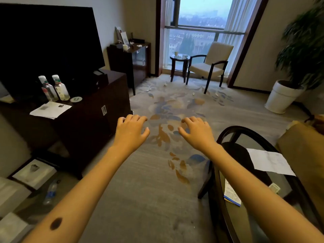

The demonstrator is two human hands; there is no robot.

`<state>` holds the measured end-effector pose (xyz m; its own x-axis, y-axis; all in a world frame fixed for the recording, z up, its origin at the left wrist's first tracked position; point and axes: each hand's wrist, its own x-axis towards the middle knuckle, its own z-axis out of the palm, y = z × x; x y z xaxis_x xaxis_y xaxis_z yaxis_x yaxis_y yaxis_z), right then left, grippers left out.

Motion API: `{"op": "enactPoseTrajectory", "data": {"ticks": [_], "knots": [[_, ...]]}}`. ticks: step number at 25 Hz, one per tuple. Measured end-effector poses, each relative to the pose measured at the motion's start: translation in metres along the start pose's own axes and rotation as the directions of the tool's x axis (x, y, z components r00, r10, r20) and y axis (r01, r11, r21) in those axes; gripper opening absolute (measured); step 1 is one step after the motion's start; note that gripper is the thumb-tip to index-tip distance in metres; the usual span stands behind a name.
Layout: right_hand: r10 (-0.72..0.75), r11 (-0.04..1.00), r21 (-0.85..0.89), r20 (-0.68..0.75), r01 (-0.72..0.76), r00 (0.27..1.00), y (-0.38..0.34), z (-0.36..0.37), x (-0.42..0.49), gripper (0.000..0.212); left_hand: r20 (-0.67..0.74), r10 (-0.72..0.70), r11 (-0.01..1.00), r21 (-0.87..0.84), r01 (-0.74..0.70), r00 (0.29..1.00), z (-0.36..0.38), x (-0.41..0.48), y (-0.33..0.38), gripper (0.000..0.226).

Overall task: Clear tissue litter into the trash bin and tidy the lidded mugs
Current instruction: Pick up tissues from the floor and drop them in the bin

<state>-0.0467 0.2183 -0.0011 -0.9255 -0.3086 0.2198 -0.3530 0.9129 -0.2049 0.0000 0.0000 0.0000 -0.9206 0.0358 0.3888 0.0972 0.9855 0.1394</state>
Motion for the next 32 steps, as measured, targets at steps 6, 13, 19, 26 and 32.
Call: {"op": "enactPoseTrajectory", "data": {"ticks": [6, 13, 19, 26, 32], "knots": [[-0.023, 1.000, -0.009, 0.068, 0.023, 0.997, 0.003, 0.048, 0.090, 0.041, -0.031, -0.052, 0.999, 0.001, 0.052, 0.998, 0.049, 0.075, -0.054, 0.032], [0.041, 0.999, -0.019, 0.084, -0.039, 0.996, 0.002, 0.084, 0.239, 0.043, -0.015, -0.009, 1.000, -0.004, 0.009, 1.000, 0.105, 0.214, -0.133, 0.030], [0.034, 0.999, -0.035, 0.110, -0.030, 0.993, 0.015, 0.116, 0.366, 0.042, 0.025, -0.016, 0.998, -0.058, 0.017, 1.000, 0.155, 0.323, -0.173, 0.030], [-0.015, 0.997, -0.073, 0.104, 0.023, 0.994, 0.073, 0.165, 0.547, 0.042, 0.022, -0.023, 0.997, -0.073, 0.025, 0.999, 0.233, 0.494, -0.206, 0.028], [-0.052, 0.996, -0.067, 0.152, 0.063, 0.987, 0.112, 0.194, 0.690, 0.039, 0.091, -0.056, 0.995, -0.075, 0.063, 0.994, 0.297, 0.620, -0.231, 0.029]]}}
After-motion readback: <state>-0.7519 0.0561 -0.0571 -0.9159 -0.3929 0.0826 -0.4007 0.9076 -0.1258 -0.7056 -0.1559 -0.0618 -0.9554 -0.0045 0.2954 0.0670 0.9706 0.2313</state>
